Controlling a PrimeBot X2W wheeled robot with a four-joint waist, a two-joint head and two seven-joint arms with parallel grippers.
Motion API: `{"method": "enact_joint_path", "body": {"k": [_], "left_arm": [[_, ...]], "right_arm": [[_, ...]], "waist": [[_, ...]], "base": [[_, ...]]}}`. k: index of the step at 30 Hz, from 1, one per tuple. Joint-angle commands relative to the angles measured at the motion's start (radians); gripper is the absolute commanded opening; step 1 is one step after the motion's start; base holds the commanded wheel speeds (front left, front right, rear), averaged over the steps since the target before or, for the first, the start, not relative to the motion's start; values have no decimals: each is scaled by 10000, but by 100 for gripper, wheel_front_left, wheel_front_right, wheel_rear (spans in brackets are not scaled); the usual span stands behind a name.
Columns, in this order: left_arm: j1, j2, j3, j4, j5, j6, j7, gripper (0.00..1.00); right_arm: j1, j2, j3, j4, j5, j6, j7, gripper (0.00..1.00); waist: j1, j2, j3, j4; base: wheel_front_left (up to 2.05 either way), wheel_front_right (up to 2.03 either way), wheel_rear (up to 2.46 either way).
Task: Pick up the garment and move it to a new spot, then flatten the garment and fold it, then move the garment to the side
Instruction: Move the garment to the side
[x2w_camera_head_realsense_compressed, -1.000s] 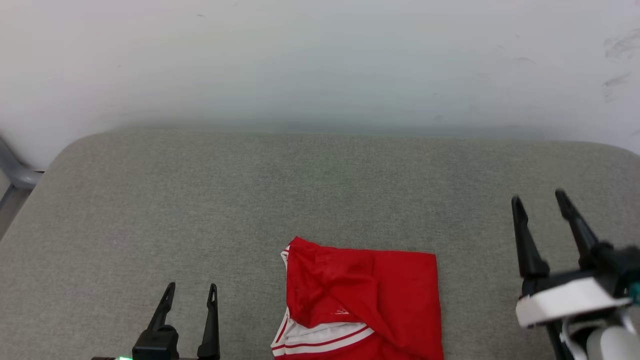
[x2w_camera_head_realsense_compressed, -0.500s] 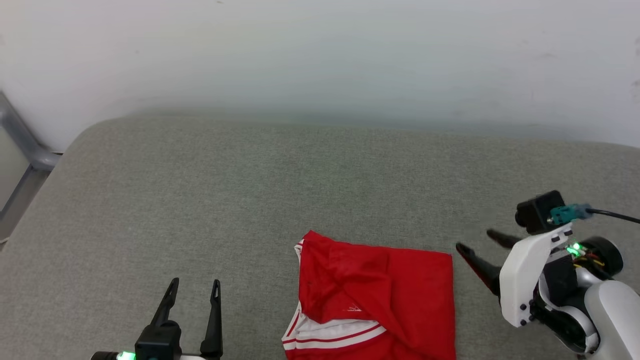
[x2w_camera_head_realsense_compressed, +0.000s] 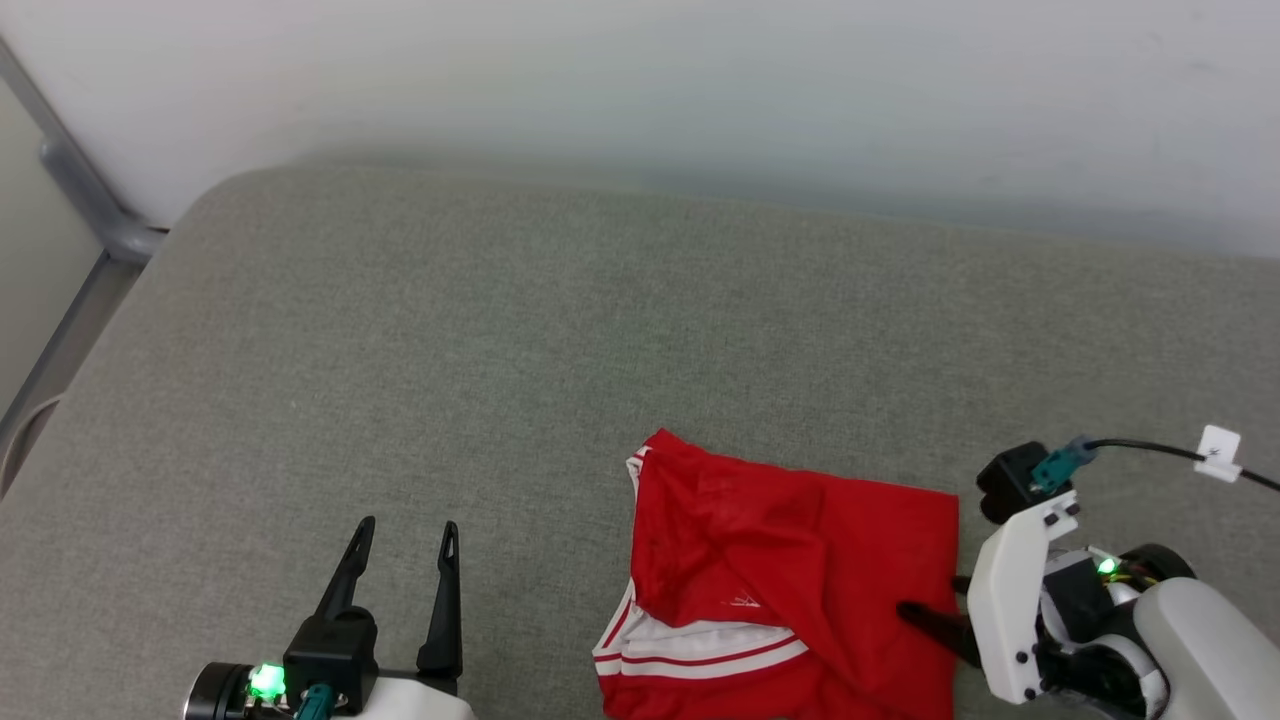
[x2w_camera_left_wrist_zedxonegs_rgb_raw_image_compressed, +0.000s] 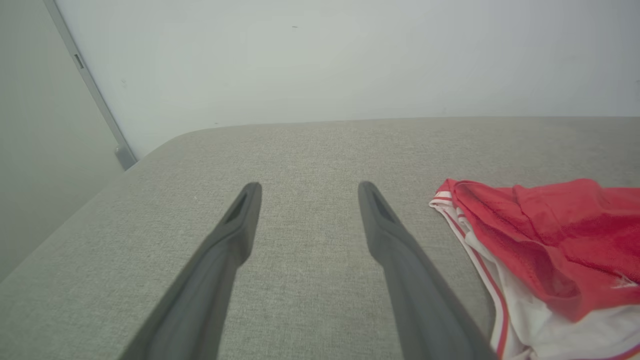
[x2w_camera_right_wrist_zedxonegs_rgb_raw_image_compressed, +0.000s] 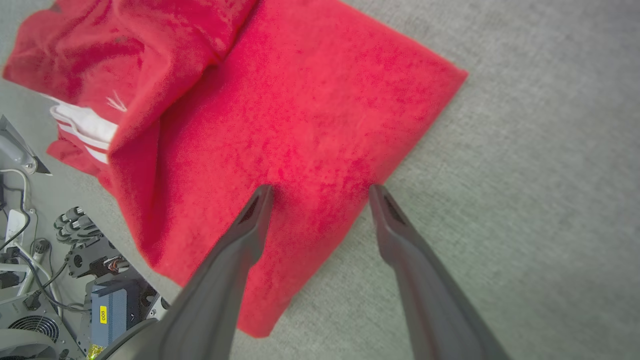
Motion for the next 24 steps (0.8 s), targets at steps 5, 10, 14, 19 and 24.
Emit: {"method": "enact_joint_path", "body": {"k": [5,10,14,19,24], "left_arm": [[-377,-91,-110,41,-20,21,-20,100],[-557,-117,-186,113,-37,23,-20,100],[-573,-128,-205,173,-41,26,-20,100],[-492,-130,-219,260,-25,-13,-19,100],[-323,-105,-174,298,-11,-2,-20,100]], "right_arm": [[-53,261,789,1029,-11,-8,-136,100],[353,369,1797,1588,262,9,-280,100],[114,371,2060,1726,410,9,-839,100],[-455,206,2166,1716,529,7,-1637,0],[-1084,-157,2103,1477,472,-10,-2465,0]], "waist": [[-1,-1,549,241],[-1,-1,703,345],[-1,-1,691,354],[-1,-1,530,335],[-1,-1,253,233]], "base": [[0,0,0],[0,0,0],[0,0,0],[0,0,0],[0,0,0]]}}
